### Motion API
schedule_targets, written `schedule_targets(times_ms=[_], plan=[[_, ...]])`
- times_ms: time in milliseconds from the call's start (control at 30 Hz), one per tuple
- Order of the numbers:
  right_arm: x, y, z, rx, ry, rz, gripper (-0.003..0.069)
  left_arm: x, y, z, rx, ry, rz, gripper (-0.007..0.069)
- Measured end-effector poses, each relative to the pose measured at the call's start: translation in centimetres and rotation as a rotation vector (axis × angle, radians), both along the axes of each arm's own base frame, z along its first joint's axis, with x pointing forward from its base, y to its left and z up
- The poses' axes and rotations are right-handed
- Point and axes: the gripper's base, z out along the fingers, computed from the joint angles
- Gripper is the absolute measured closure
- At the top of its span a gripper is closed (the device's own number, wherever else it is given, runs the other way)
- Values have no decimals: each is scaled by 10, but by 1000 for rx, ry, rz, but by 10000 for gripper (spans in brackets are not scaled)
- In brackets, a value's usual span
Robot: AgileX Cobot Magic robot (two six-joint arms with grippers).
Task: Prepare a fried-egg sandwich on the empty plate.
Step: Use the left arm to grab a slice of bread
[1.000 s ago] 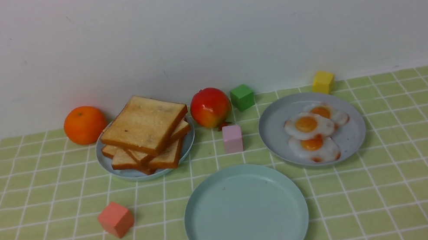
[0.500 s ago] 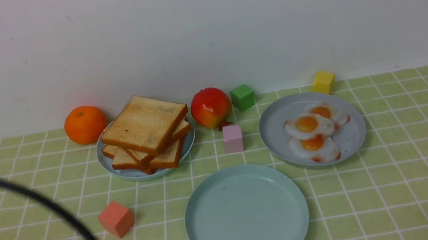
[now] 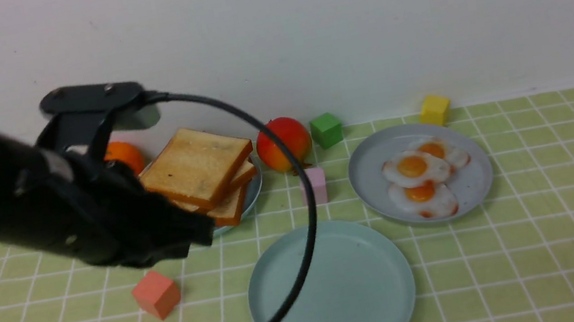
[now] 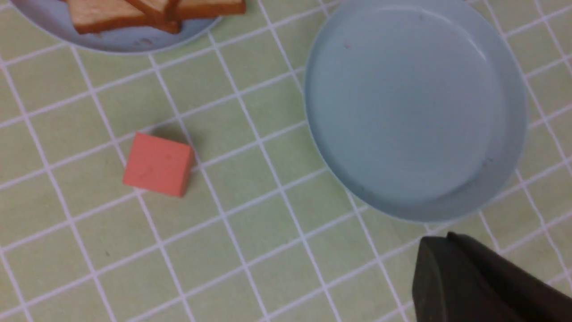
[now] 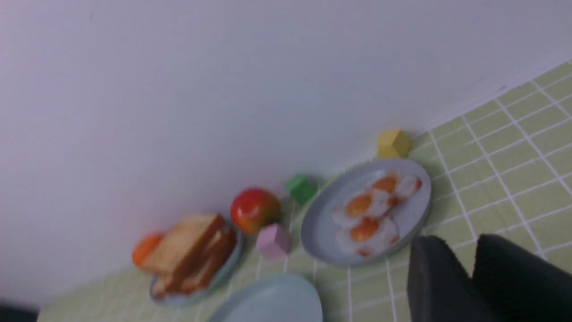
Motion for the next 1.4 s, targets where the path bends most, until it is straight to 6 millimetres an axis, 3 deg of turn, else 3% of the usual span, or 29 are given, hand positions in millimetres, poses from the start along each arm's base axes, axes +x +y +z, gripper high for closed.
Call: schedule_targets(times_ms=[167,267,367,400,433,533,667,900,1000,1167,1200,1233,1400], plan=[[-5,9,69,-349,244,224,624,63,-22,-16,114,10,38,630],[0,12,98,-469,350,341,656,100,-35,-30,179,-12,29,561],[4,15,109,-494,351,384,657,123,-42,-40,225,-35,21,484],[8,17,113,-497,340,408,657,141,-48,-47,259,-67,16,405],[8,17,114,-497,340,410,657,143,-48,-50,266,-63,16,396],[9,20,115,-487,332,434,655,169,-56,-65,318,-113,2,259],[9,20,114,-494,335,442,655,184,-57,-84,321,-123,2,218],[9,20,114,-495,338,448,652,199,-47,-116,311,-79,29,239],[9,21,114,-490,337,451,651,200,-47,-115,311,-77,31,279],[8,22,114,-473,334,465,649,200,-49,-115,291,-69,34,470],[8,22,114,-472,334,466,649,200,-49,-115,291,-69,34,470],[8,23,114,-470,334,468,648,200,-49,-115,292,-70,30,533],[8,23,114,-463,336,476,643,197,-49,-100,279,-72,37,558]])
